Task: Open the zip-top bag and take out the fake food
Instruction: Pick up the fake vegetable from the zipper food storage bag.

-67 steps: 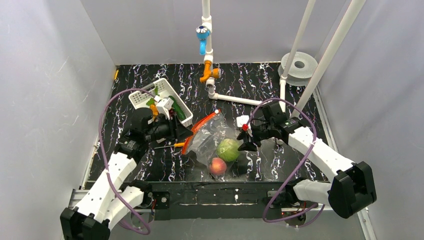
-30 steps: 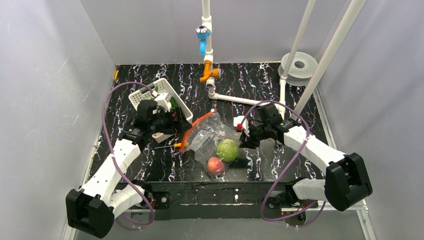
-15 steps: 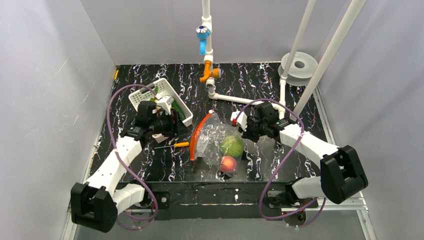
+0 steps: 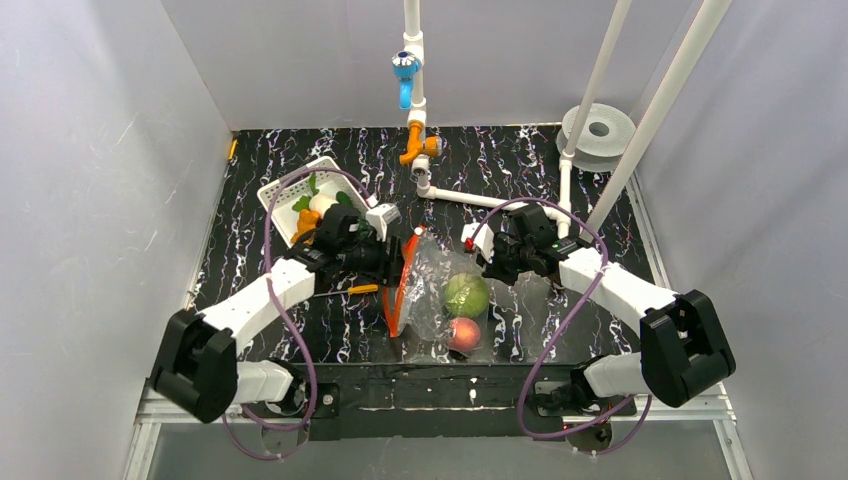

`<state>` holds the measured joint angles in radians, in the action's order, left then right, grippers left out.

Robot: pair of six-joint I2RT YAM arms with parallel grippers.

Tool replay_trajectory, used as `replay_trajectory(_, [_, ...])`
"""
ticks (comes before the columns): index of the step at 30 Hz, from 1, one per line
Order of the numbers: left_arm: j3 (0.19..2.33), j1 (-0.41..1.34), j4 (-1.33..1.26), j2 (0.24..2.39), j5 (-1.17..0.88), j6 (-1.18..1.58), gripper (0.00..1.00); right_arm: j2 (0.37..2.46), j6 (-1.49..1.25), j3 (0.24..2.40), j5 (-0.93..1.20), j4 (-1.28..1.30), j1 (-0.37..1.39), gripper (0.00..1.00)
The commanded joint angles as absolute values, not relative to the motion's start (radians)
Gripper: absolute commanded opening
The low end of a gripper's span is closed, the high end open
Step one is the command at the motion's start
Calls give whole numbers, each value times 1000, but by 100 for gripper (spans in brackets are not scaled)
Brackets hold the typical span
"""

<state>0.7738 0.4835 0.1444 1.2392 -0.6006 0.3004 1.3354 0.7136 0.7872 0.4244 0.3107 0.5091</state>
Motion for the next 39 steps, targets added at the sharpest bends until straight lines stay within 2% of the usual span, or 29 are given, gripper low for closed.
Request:
replay_trajectory(1, [778, 522, 12, 1330, -661, 343, 48, 1348, 723, 810, 464, 307, 511, 1])
replay_trajectory(14, [744, 630, -249, 1417, -726, 481, 50, 1358, 700, 825, 532, 331, 511, 1])
replay_trajectory(18, [771, 687, -226, 1481, -623, 496, 58, 1359, 697, 830, 544, 339, 511, 1])
replay_trajectory(26, [829, 772, -162, 1564, -424, 516, 62, 1364, 698, 831, 561, 348, 512, 1])
replay_trajectory(39, [761, 775, -434, 1587, -507, 692, 71, 1365, 701, 834, 568, 356, 518, 1])
